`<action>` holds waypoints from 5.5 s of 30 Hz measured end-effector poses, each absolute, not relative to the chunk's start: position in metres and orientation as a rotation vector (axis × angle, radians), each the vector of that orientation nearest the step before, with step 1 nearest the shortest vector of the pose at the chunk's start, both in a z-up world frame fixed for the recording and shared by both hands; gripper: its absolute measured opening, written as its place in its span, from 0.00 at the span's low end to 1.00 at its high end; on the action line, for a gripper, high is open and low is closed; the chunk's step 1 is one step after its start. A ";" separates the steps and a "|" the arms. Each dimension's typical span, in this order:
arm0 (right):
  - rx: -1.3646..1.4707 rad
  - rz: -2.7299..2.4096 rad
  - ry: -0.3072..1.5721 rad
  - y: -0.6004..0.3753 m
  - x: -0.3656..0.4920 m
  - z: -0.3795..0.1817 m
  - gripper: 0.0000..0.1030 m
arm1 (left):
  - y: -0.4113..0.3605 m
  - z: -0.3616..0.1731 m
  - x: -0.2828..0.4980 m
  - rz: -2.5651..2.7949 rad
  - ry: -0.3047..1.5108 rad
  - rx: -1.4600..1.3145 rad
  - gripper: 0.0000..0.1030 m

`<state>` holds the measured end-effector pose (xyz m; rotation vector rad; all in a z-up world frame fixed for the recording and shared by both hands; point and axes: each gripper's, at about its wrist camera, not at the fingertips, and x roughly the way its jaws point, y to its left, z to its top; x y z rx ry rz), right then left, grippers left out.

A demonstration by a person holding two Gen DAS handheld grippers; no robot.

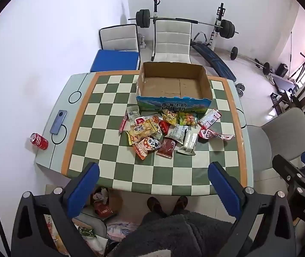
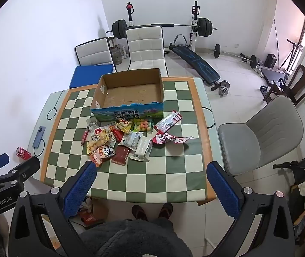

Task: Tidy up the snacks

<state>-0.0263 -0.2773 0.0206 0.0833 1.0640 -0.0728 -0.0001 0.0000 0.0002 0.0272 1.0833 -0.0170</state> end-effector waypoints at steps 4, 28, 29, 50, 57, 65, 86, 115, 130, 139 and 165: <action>0.082 -0.078 1.059 -0.274 -0.025 0.021 1.00 | -0.001 0.001 0.000 -0.015 1.082 0.025 1.00; 0.074 -0.071 1.060 -0.263 -0.023 0.021 1.00 | 0.006 0.006 0.004 -0.028 1.081 0.008 1.00; 0.074 -0.071 1.059 -0.263 -0.023 0.021 1.00 | 0.006 0.006 0.004 -0.029 1.082 0.008 1.00; 0.079 -0.062 1.068 -0.265 -0.008 0.019 1.00 | 0.006 0.005 0.004 -0.029 1.087 0.004 1.00; 0.080 -0.062 1.068 -0.265 -0.008 0.018 1.00 | 0.005 0.003 0.004 -0.034 1.091 0.004 1.00; 0.080 -0.063 1.067 -0.264 -0.006 0.018 1.00 | 0.005 0.004 0.005 -0.034 1.093 0.005 1.00; 0.080 -0.062 1.070 -0.265 -0.006 0.018 1.00 | 0.004 0.004 0.006 -0.038 1.099 0.000 1.00; 0.298 -0.038 1.428 -0.281 0.103 -0.183 1.00 | 0.045 -0.171 0.109 0.098 1.350 0.062 1.00; 0.309 -0.083 1.701 -0.262 0.183 -0.382 1.00 | -0.018 -0.362 0.187 -0.250 1.537 0.616 1.00; 0.293 -0.145 1.743 -0.252 0.211 -0.427 0.71 | -0.027 -0.385 0.193 -0.282 1.579 0.614 0.89; 0.216 -0.187 1.841 -0.254 0.157 -0.447 0.55 | -0.023 -0.427 0.196 -0.171 1.750 0.329 0.49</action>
